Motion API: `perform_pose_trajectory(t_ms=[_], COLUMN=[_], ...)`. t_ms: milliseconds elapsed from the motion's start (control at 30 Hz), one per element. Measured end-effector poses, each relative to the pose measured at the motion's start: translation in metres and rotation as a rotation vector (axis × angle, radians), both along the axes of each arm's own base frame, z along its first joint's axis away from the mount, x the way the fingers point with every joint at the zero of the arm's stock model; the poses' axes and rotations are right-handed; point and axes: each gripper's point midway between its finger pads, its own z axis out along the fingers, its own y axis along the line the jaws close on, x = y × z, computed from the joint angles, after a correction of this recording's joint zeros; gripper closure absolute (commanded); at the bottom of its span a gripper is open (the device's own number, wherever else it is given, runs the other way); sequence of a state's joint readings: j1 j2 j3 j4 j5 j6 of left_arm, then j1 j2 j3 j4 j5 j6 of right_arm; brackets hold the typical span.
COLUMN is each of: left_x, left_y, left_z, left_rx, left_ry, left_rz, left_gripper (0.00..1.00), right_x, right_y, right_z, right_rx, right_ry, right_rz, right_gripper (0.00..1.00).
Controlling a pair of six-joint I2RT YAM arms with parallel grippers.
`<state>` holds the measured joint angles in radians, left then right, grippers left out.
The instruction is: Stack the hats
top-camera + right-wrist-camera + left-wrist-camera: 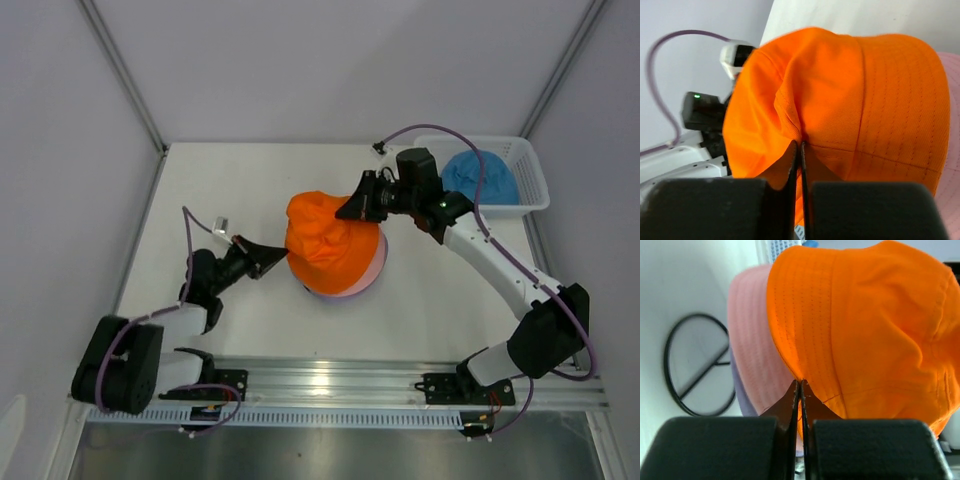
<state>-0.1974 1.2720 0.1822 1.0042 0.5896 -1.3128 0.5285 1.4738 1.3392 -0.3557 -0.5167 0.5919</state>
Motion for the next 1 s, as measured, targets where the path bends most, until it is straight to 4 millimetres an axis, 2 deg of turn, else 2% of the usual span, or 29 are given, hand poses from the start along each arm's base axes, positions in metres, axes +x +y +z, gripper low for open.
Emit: perform_pose_trajectory(t_ms=[33,233,300,333,433,500,567,667,733,833,1000], left_x=[0.002,0.014,0.018,0.019,0.019,0.016,0.015,0.012,0.011,0.010,0.007], left_y=[0.001,0.001,0.001,0.001,0.000,0.000,0.000,0.001,0.001,0.001,-0.002], left_z=[0.007,0.065,0.068,0.063,0.034,0.020,0.016,0.011,0.009,0.008,0.006], left_rx=[0.036,0.218,0.247,0.259,0.294,0.313,0.325,0.344,0.354,0.363,0.375], left_ry=[-0.034,-0.227,-0.236,-0.224,-0.130,-0.086,-0.075,-0.067,-0.063,-0.065,-0.061], left_rz=[0.006,0.040,0.039,0.034,0.014,0.002,-0.005,-0.013,-0.018,-0.024,-0.040], left_gripper=[0.99,0.99,0.99,0.99,0.99,0.99,0.99,0.99,0.99,0.99,0.99], right_x=[0.001,0.003,0.004,0.005,0.008,0.014,0.019,0.025,0.023,0.010,-0.004], right_y=[-0.003,-0.025,-0.032,-0.036,-0.049,-0.064,-0.081,-0.110,-0.123,-0.125,-0.117], right_z=[0.000,0.005,0.004,0.004,0.004,0.008,0.014,0.022,0.022,0.005,-0.048], right_rx=[-0.009,-0.095,-0.121,-0.130,-0.143,-0.138,-0.127,-0.104,-0.086,-0.045,0.012], right_ry=[-0.005,-0.062,-0.072,-0.076,-0.070,-0.069,-0.075,-0.085,-0.091,-0.055,0.100], right_rz=[-0.007,-0.032,-0.037,-0.041,-0.067,-0.106,-0.152,-0.237,-0.278,-0.284,-0.269], right_gripper=[0.74,0.46,0.44,0.44,0.40,0.36,0.34,0.36,0.38,0.41,0.44])
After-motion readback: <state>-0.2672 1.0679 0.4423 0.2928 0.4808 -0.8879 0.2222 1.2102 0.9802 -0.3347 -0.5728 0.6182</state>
